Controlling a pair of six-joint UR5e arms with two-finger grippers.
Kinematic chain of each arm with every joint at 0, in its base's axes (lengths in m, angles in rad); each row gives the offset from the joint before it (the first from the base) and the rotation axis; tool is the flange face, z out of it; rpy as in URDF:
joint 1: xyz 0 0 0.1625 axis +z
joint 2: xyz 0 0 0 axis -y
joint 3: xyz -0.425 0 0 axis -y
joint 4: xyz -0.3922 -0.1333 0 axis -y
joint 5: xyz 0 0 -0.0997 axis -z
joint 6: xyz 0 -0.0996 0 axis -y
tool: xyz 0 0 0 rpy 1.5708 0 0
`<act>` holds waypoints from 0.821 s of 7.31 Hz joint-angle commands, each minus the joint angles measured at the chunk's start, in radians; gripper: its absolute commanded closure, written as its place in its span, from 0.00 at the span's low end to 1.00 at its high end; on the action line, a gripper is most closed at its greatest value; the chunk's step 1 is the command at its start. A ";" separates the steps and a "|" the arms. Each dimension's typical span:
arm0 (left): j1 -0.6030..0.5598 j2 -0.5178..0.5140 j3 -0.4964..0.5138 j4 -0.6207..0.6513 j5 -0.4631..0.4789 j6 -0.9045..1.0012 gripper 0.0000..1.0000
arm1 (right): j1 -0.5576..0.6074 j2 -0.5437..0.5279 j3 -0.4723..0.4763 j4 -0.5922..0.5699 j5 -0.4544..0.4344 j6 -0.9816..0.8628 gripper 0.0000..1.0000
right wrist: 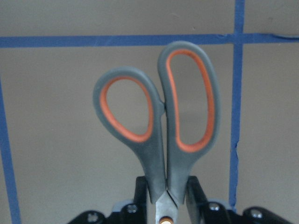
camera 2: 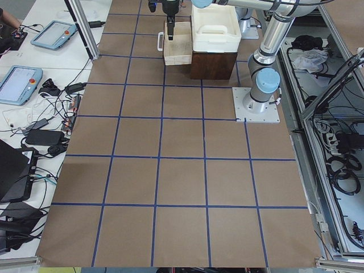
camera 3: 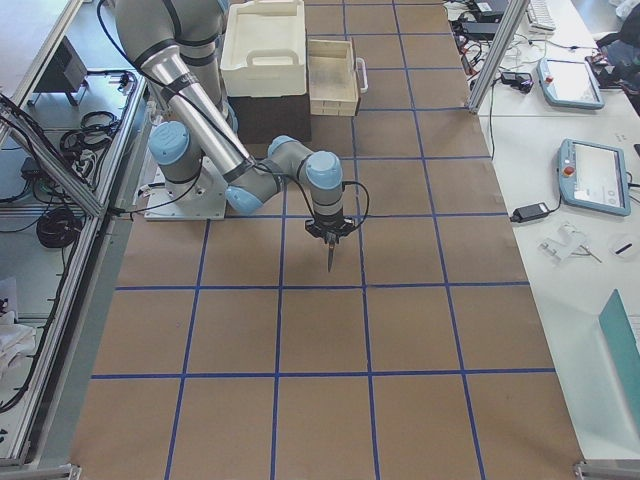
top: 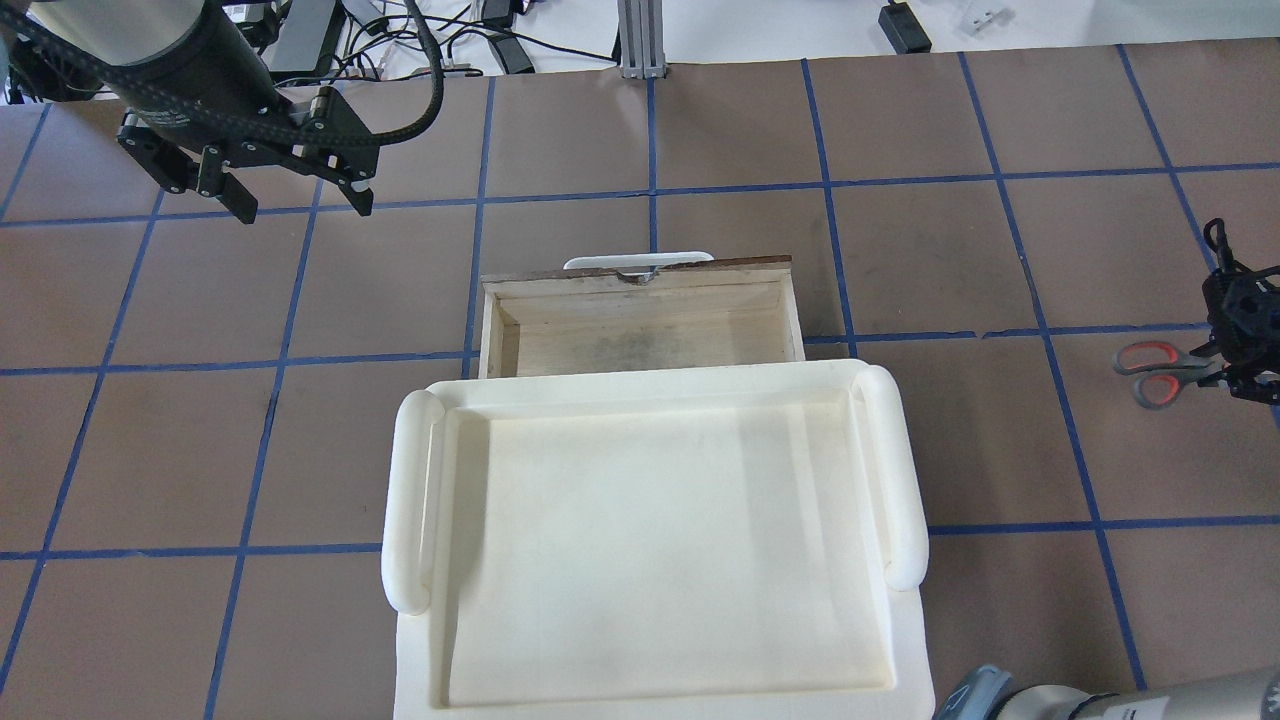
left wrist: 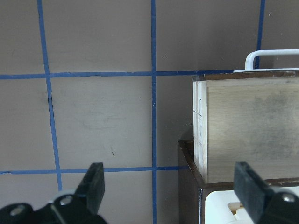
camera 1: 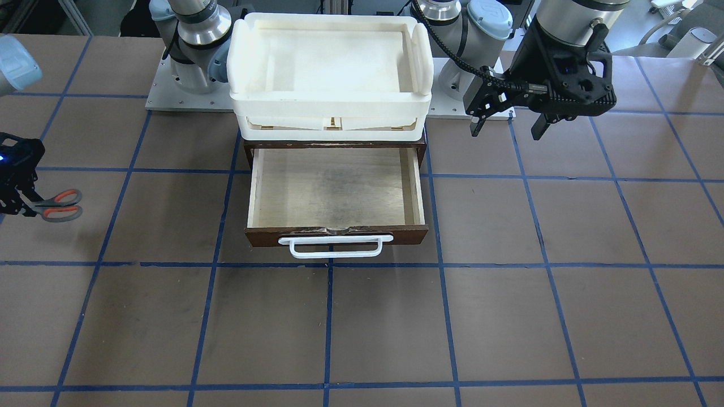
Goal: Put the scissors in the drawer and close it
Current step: 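Lift the scissors with the right gripper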
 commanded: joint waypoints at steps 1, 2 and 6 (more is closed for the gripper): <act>0.000 0.002 0.000 0.000 0.000 0.001 0.00 | 0.068 -0.020 -0.133 0.190 -0.008 0.054 0.77; 0.000 0.002 0.000 0.000 0.000 0.001 0.00 | 0.106 -0.022 -0.190 0.259 -0.010 0.064 0.77; 0.000 0.008 -0.014 0.000 0.000 0.001 0.00 | 0.299 -0.040 -0.351 0.488 -0.011 0.197 0.78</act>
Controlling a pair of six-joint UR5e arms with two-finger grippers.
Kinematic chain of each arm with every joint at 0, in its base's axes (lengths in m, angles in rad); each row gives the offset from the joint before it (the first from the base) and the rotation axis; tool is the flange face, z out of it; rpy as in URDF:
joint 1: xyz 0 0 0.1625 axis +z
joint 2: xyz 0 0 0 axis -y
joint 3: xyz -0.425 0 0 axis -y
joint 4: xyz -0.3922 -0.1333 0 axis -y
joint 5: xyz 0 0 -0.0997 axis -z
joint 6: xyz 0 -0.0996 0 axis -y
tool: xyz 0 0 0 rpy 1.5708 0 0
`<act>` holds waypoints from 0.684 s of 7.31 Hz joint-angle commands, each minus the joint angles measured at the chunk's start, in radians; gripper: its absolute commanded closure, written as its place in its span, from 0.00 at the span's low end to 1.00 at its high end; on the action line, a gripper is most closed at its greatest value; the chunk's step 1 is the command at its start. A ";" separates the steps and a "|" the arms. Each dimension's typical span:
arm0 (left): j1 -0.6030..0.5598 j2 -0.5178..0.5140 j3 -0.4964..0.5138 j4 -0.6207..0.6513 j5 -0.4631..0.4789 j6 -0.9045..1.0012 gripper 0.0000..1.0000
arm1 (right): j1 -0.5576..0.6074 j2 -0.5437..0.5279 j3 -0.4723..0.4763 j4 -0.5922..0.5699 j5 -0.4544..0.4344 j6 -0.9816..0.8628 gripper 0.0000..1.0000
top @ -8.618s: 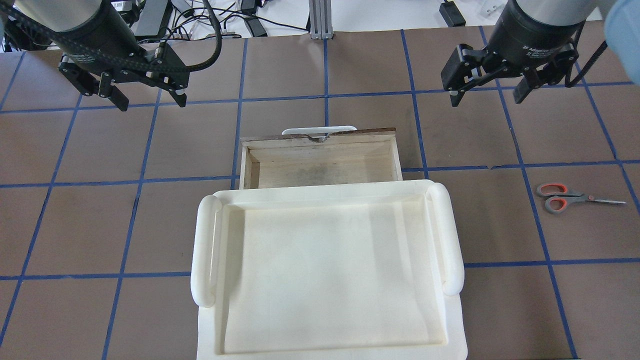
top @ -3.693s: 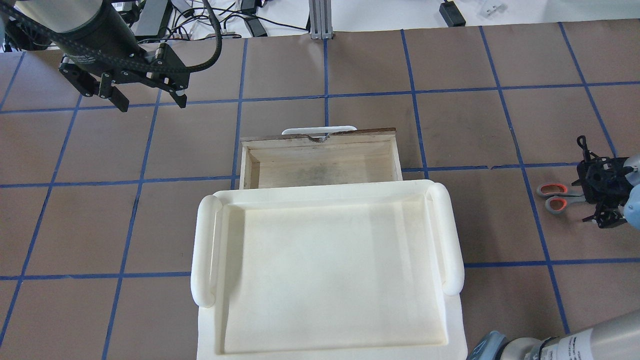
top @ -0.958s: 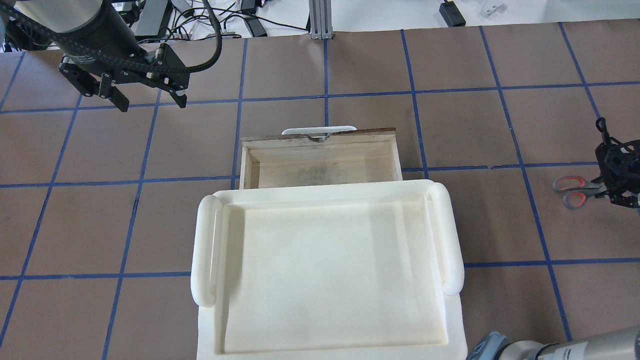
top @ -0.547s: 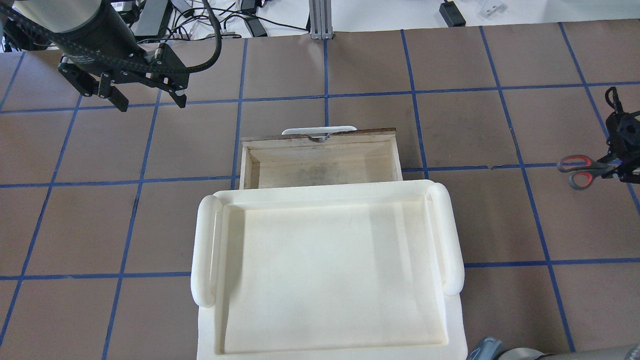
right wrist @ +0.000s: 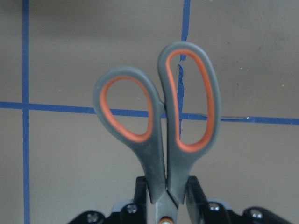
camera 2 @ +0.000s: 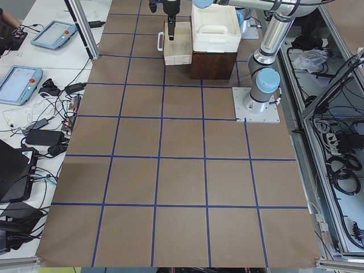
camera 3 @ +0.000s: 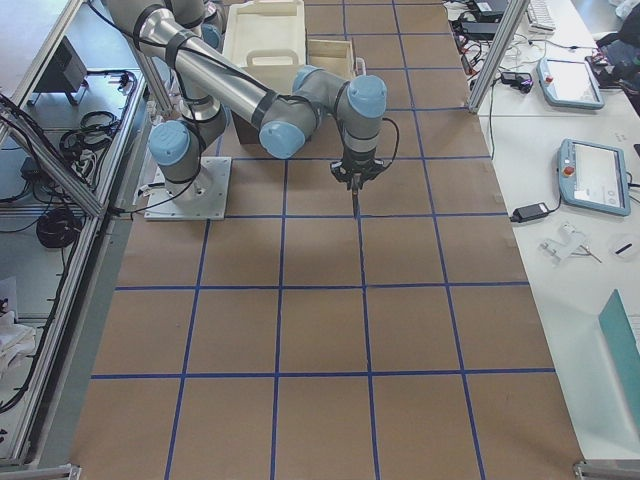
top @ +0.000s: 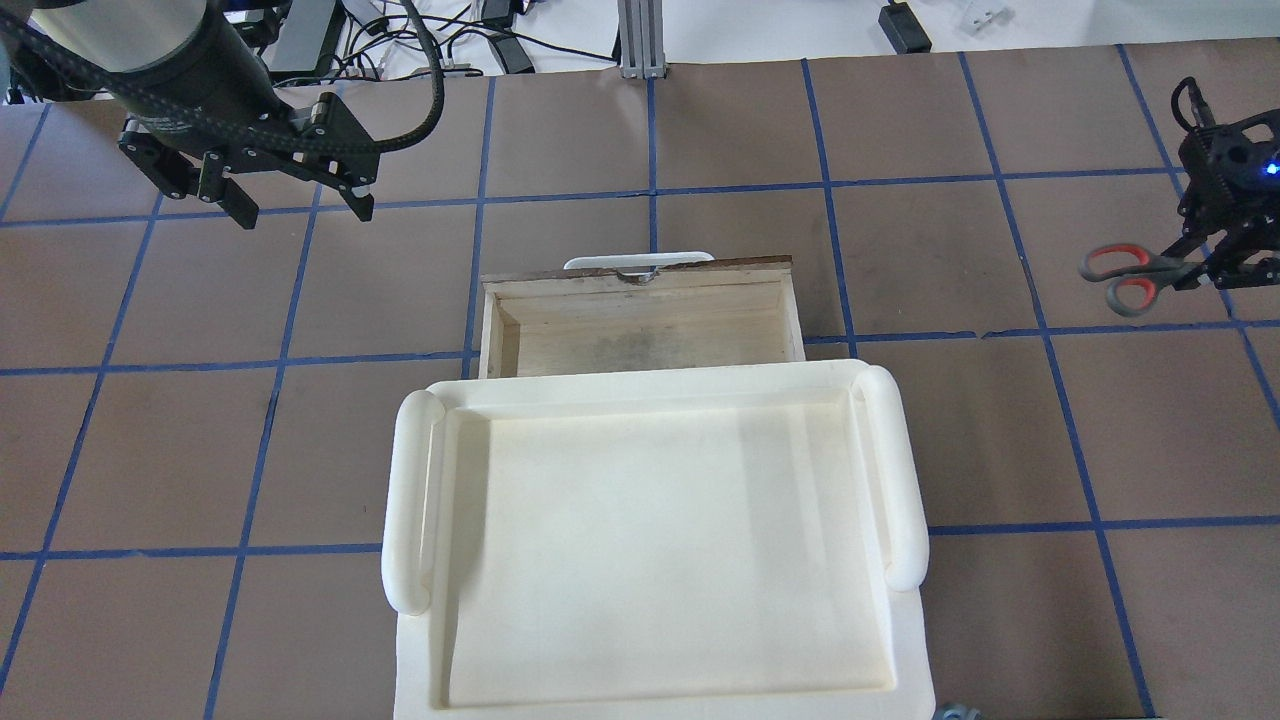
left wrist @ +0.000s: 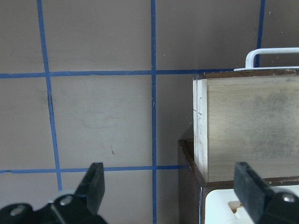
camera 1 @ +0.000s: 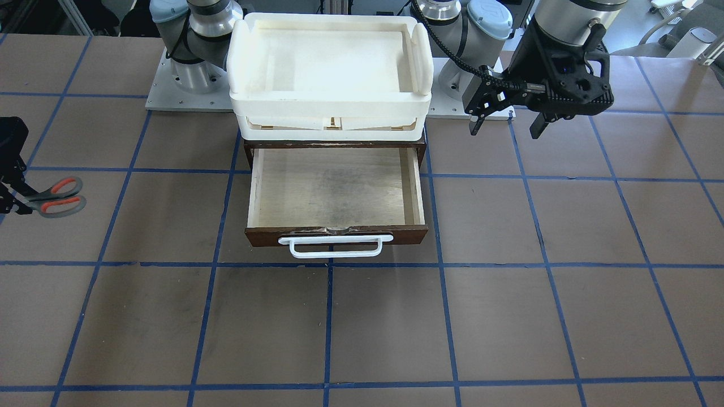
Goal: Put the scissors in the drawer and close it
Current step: 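Lift the scissors with the right gripper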
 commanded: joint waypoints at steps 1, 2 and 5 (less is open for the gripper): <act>0.000 0.001 -0.002 0.000 0.000 0.001 0.00 | 0.117 -0.004 -0.054 0.063 0.000 0.126 0.78; 0.000 0.001 -0.002 0.000 0.000 0.001 0.00 | 0.174 -0.004 -0.063 0.065 0.000 0.184 0.81; 0.000 0.001 -0.002 0.000 0.000 0.001 0.00 | 0.402 -0.002 -0.080 0.057 0.000 0.460 0.82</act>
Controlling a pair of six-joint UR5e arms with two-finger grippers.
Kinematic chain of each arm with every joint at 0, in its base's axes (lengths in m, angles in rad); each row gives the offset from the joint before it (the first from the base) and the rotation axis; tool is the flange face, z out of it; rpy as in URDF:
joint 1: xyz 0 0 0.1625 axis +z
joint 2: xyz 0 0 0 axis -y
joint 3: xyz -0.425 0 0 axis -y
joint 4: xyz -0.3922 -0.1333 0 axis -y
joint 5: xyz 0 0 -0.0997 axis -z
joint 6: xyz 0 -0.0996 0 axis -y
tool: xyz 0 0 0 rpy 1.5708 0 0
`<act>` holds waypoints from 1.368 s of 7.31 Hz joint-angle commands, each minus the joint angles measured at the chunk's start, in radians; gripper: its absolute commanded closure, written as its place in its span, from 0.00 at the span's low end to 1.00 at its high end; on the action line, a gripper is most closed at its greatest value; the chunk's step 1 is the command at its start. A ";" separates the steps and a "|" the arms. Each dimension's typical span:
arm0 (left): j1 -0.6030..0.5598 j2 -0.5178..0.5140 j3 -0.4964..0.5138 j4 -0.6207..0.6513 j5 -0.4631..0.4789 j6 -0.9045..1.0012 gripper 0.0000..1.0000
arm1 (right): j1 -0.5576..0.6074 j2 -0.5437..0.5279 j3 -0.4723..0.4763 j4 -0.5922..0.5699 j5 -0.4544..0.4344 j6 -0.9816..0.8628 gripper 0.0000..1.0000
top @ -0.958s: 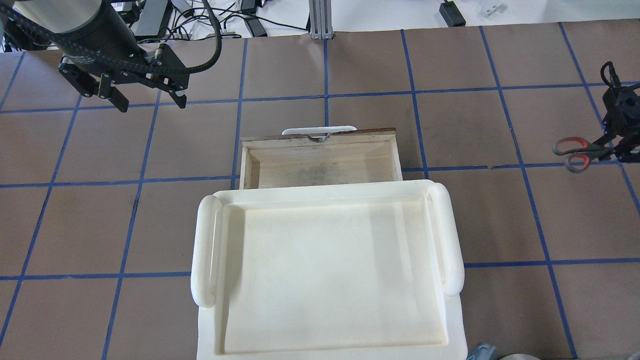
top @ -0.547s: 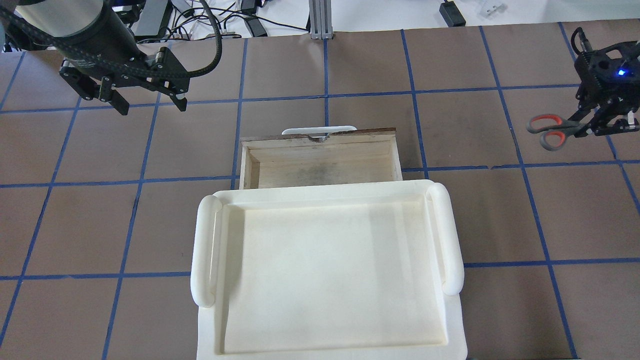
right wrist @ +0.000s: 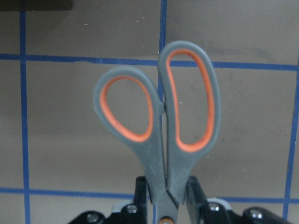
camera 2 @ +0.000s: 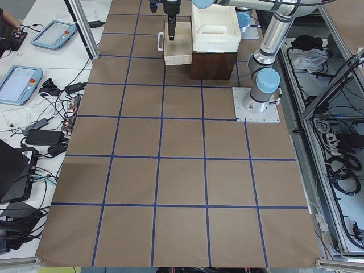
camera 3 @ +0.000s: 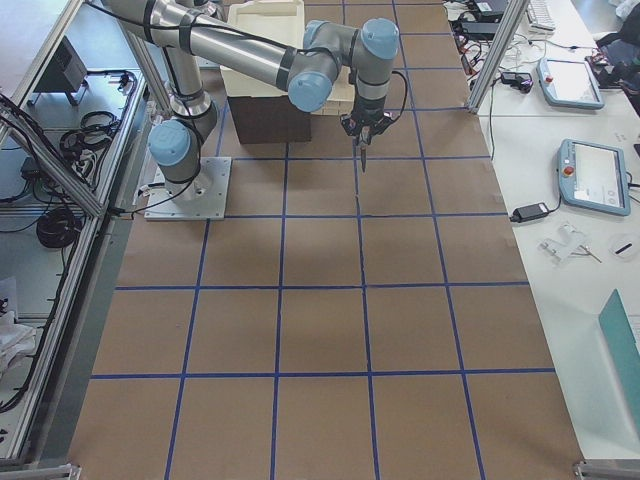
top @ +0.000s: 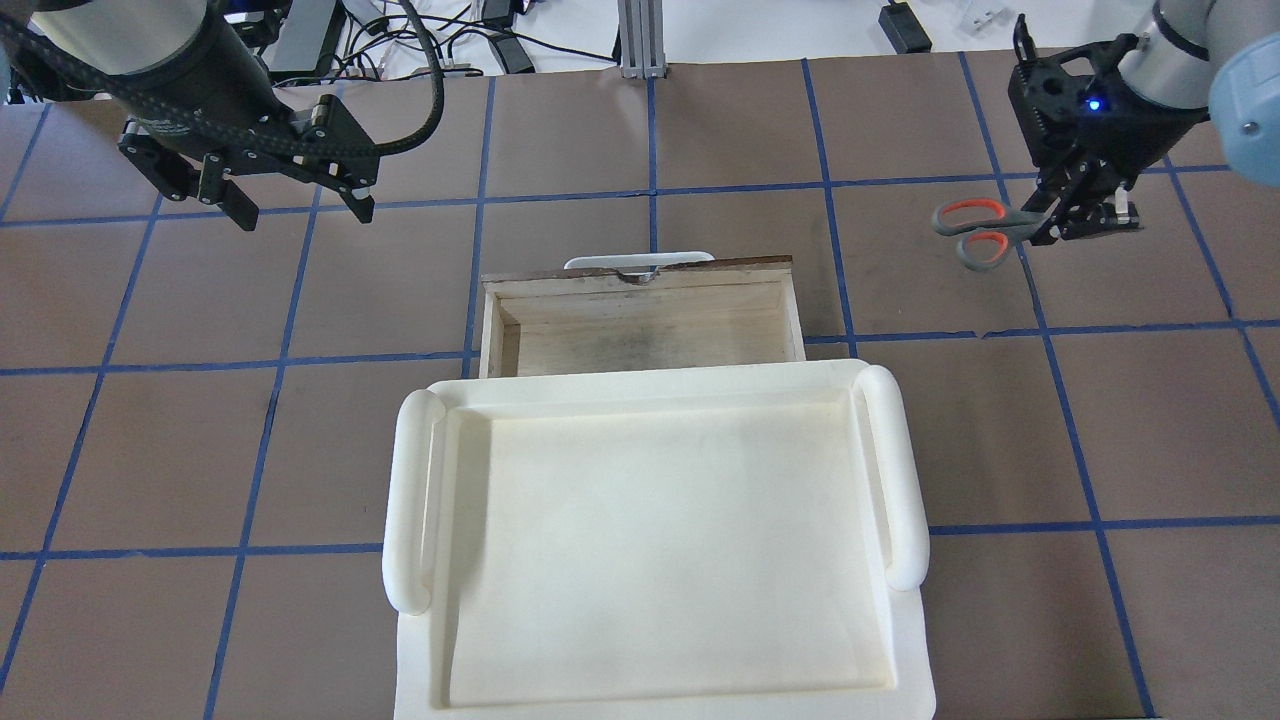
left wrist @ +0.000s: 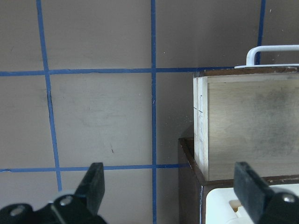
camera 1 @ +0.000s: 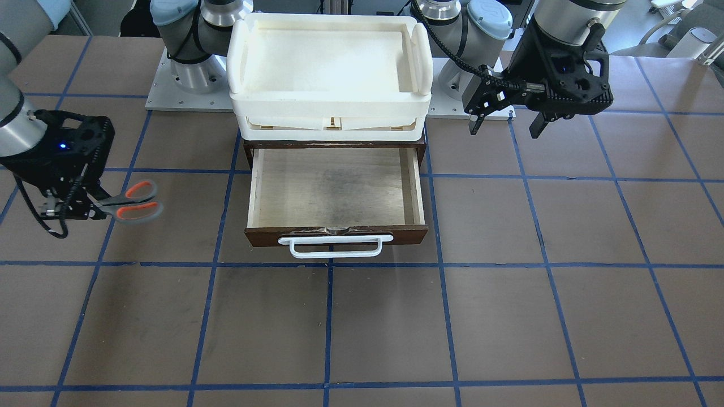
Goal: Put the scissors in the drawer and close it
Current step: 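Lift the scissors with the right gripper, then carry the scissors with the right gripper over the open drawer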
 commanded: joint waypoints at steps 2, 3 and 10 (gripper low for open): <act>0.000 0.000 0.000 0.000 0.000 0.000 0.00 | 0.244 0.007 -0.016 -0.014 0.000 0.296 0.82; 0.000 0.000 0.000 0.000 0.000 0.000 0.00 | 0.292 0.011 -0.032 -0.015 0.001 0.336 0.82; 0.000 0.000 0.000 0.000 0.000 0.000 0.00 | 0.570 0.109 -0.078 -0.018 0.001 0.506 0.85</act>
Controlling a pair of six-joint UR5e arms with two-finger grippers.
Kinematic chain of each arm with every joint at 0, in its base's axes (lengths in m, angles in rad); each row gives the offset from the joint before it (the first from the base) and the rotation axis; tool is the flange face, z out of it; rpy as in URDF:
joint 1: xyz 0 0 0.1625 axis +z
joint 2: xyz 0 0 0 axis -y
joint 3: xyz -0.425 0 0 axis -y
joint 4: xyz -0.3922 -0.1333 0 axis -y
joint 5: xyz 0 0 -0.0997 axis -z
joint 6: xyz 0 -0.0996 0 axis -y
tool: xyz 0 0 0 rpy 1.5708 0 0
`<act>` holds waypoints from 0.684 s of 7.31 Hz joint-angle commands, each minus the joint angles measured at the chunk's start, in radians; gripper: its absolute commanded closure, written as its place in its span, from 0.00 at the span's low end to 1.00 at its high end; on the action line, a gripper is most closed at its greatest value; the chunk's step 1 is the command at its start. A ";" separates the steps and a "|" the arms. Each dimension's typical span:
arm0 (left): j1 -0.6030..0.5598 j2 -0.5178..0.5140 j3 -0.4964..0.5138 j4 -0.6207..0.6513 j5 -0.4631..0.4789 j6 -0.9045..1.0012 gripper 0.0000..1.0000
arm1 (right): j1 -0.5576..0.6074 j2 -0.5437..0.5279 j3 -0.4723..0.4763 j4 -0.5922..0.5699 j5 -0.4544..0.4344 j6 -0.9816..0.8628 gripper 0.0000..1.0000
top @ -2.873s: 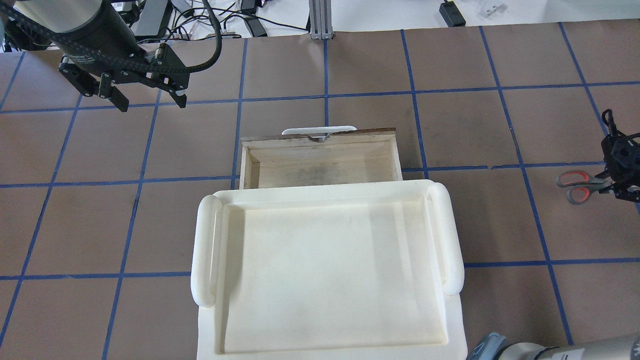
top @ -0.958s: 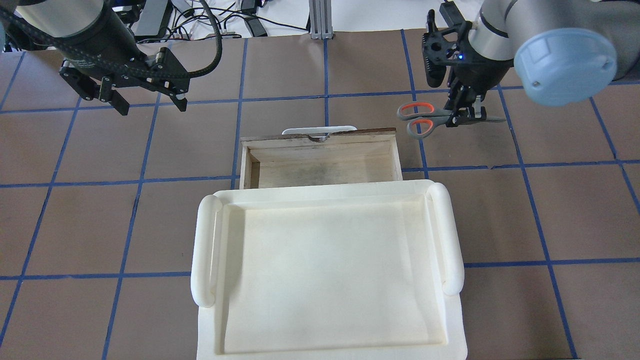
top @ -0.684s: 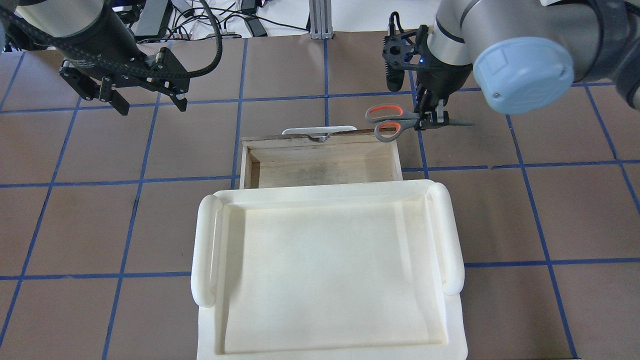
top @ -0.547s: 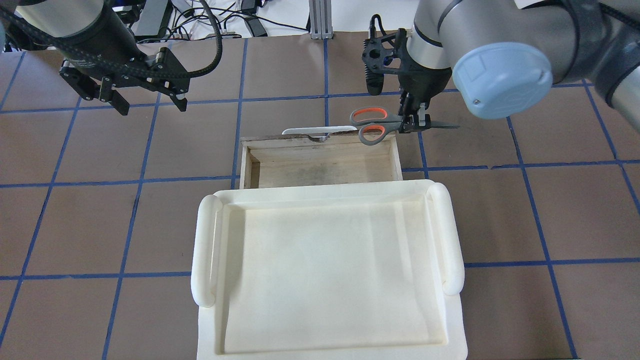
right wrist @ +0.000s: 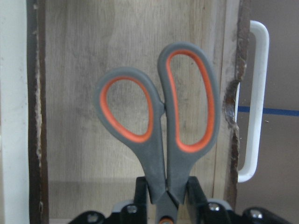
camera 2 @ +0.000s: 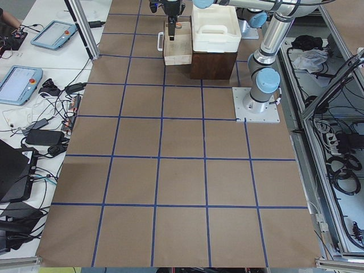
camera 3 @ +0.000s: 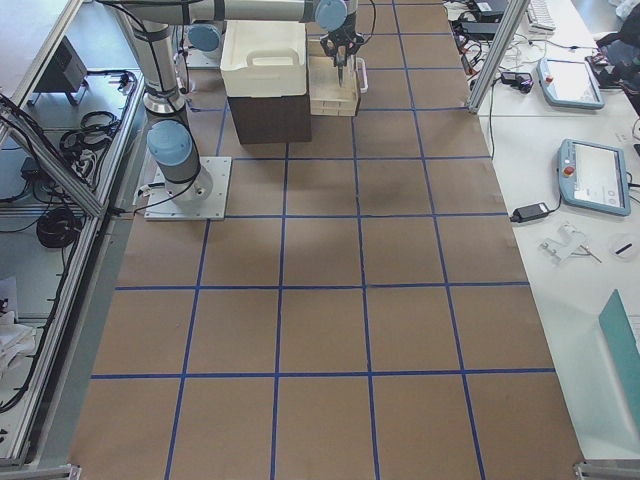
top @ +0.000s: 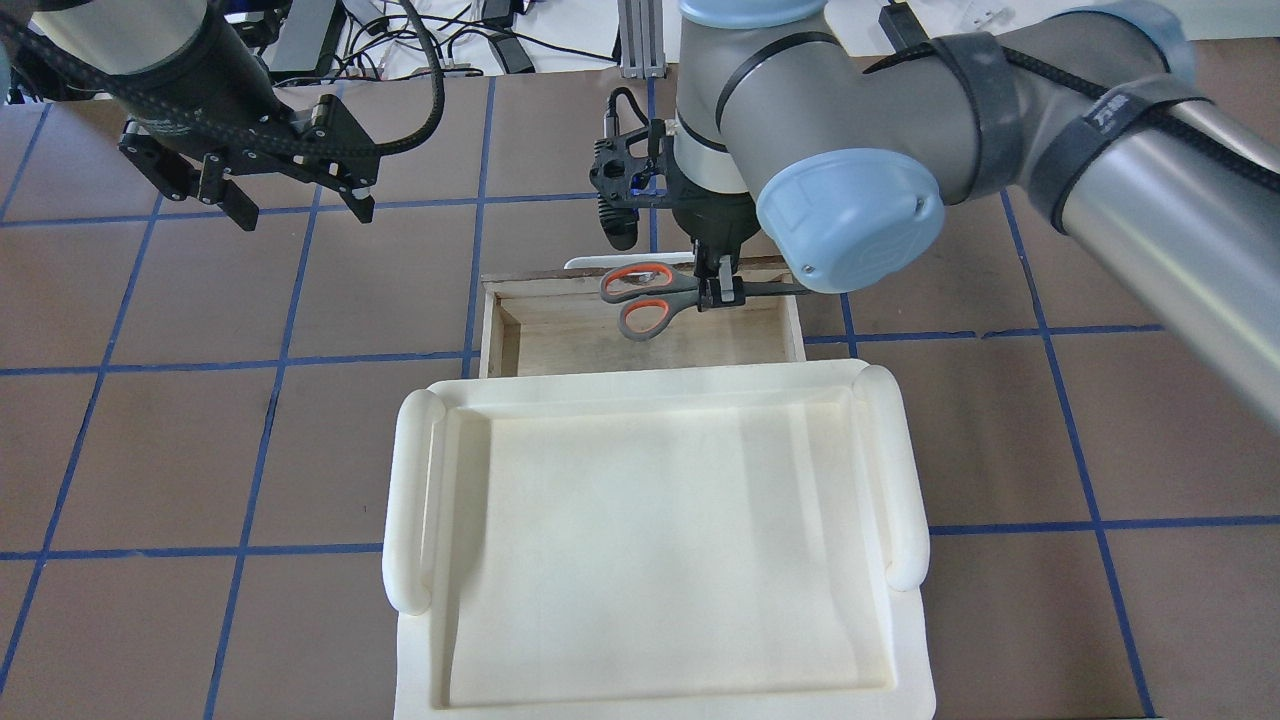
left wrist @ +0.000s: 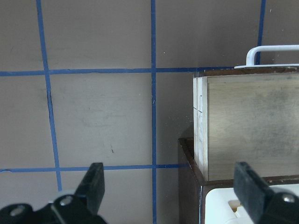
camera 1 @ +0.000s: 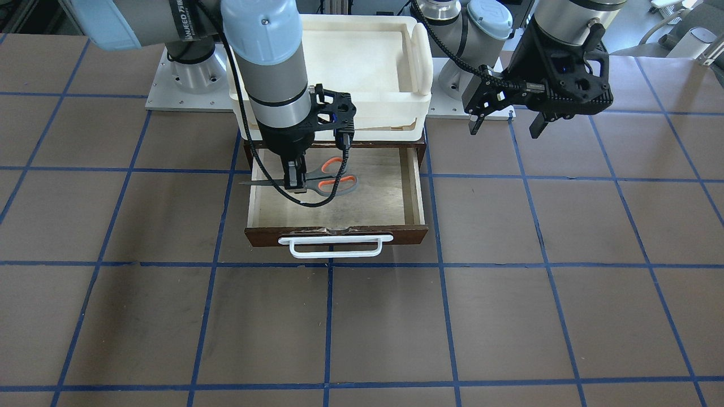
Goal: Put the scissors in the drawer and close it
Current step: 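Carry the scissors with the right gripper over the open drawer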
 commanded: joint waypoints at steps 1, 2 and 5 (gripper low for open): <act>0.000 0.000 0.000 0.000 0.000 0.000 0.00 | 0.035 0.028 -0.001 -0.005 0.011 0.020 0.86; 0.000 0.000 0.000 0.000 0.000 0.000 0.00 | 0.049 0.032 -0.001 -0.018 0.011 0.052 0.86; 0.000 0.000 0.000 0.000 0.000 0.000 0.00 | 0.070 0.058 -0.001 -0.015 0.019 0.113 0.84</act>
